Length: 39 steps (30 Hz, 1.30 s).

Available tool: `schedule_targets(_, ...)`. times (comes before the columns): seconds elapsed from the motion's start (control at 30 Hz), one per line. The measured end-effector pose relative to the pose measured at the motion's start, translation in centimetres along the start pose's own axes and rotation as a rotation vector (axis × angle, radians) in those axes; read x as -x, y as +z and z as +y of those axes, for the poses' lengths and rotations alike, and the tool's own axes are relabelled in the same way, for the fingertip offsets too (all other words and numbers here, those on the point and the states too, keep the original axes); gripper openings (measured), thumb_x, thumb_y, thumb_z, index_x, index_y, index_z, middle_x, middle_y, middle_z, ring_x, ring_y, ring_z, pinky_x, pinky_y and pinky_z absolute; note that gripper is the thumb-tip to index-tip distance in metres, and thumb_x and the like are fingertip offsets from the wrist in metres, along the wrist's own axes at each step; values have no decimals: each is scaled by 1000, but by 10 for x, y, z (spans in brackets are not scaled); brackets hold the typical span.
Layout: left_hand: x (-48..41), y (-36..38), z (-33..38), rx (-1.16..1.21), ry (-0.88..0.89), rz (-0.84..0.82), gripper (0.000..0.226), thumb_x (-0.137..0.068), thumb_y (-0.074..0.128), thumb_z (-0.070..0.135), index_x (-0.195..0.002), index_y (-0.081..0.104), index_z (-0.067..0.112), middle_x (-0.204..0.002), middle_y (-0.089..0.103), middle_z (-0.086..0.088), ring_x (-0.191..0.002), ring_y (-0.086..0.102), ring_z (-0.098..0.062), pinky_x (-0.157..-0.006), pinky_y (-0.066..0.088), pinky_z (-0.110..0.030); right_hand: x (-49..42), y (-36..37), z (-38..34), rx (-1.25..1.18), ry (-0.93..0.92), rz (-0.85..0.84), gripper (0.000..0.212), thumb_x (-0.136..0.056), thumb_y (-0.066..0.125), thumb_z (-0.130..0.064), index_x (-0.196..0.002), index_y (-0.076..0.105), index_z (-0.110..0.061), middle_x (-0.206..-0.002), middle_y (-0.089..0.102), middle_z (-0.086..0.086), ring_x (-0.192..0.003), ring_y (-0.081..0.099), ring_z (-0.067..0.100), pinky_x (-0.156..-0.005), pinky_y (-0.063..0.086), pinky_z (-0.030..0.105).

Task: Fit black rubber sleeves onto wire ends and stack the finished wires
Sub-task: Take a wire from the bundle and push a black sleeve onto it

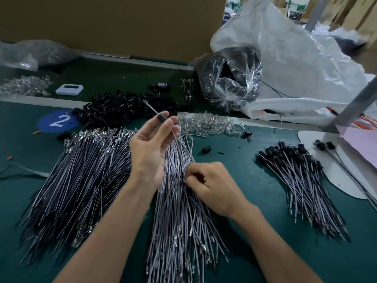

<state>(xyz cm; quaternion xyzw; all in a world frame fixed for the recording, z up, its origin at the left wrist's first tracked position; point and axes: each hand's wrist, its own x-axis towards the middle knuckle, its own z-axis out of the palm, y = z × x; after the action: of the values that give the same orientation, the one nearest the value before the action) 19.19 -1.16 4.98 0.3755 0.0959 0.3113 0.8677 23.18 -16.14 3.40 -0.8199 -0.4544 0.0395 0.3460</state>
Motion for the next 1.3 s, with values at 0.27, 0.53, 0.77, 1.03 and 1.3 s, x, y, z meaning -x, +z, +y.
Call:
schedule_targets(0.27, -3, -5, 12, 42, 42, 70, 26, -69, 74, 9, -95, 71, 8, -83, 76, -5, -76, 73, -14, -67, 56, -19, 4, -8, 0, -234, -77, -114, 34, -83, 58, -18, -53, 42, -19, -49, 35, -6, -47, 30, 7, -49, 25, 24)
schedule_targets(0.53, 11, 12, -3, -233, 35, -55, 31, -62, 79, 9, -91, 68, 4, -77, 75, -10, -73, 74, -22, -65, 58, -25, -4, -12, -1, -471, 106, 159, 24, -94, 62, -32, -81, 73, -15, -67, 72, -2, -47, 51, 13, -47, 42, 29)
schedule_targets(0.77, 11, 10, -4, -209, -9, -26, 34, -61, 79, 11, -91, 67, 2, -75, 74, -7, -72, 74, -19, -63, 57, -23, -2, -16, -2, -449, 72, 164, 24, -94, 64, -17, -74, 73, -8, -59, 65, 17, -44, 47, 35, -44, 38, 44)
schedule_targets(1.03, 6, 5, -2, -368, -21, -88, 32, -61, 82, 13, -88, 67, 4, -74, 74, -10, -69, 74, -22, -58, 58, -25, 2, -27, 7, -250, 3, 214, 26, -94, 64, -15, -72, 71, -3, -59, 66, 4, -45, 50, 9, -45, 35, 20)
schedule_targets(1.3, 7, 6, -5, -328, -62, -71, 38, -62, 79, 14, -94, 65, -1, -73, 74, -6, -70, 74, -19, -60, 57, -23, 2, -22, 7, -136, -40, 160, 30, -95, 61, -17, -66, 56, -13, -51, 51, -2, -45, 42, 12, -46, 30, 17)
